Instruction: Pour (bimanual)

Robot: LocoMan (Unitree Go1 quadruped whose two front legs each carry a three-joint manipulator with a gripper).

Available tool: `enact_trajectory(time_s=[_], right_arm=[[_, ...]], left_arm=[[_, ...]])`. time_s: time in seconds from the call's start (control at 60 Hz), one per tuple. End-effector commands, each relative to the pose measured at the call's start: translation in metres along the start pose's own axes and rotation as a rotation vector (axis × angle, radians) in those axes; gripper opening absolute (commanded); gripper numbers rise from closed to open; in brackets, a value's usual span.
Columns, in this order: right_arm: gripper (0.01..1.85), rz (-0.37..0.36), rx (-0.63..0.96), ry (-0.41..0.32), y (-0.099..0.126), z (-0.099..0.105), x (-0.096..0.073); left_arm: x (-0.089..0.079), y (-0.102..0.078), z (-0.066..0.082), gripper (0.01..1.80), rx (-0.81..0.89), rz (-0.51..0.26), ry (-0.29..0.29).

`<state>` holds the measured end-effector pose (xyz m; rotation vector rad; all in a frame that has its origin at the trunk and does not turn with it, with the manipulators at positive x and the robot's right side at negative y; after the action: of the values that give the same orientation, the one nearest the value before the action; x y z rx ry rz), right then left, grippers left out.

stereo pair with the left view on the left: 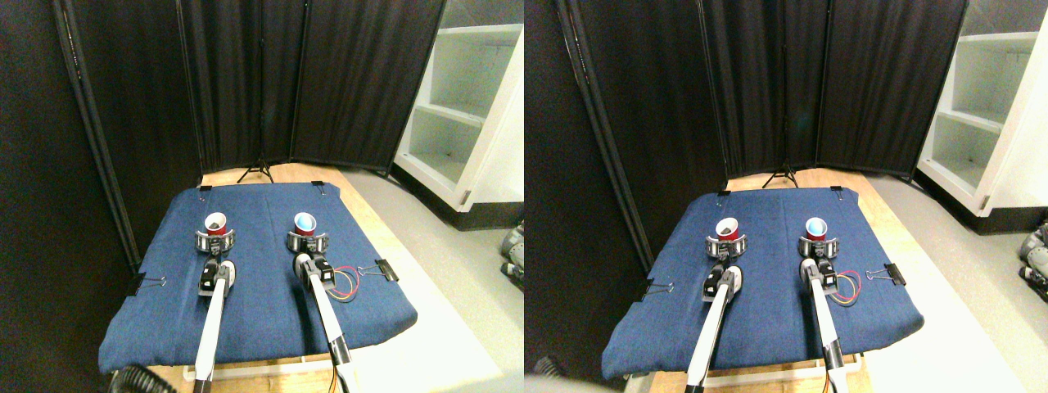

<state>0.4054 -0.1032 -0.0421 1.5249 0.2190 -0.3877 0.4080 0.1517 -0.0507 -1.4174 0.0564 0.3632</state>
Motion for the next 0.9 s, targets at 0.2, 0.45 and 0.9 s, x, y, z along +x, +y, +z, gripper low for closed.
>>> enact_trajectory(time_s=[0.2,0.45,0.9], right_arm=[[1.16,0.017,-0.009,0.004,0.001,-0.0002,0.0046],[1.05,0.012,-0.016,0.004,0.0037,0.0014,0.0037],[0.01,0.07,-0.114,-0.085,0.0075,-0.0022,0.001]], left_arm=[[-0.0005,0.0068,0.0,1.11,0.017,0.023,-0.015],[-0.0016,0.0075,0.0012,1.06,0.031,0.032,-0.01],[-0.0006,0.0041,0.0028,0.01,0.159,0.0,-0.21]])
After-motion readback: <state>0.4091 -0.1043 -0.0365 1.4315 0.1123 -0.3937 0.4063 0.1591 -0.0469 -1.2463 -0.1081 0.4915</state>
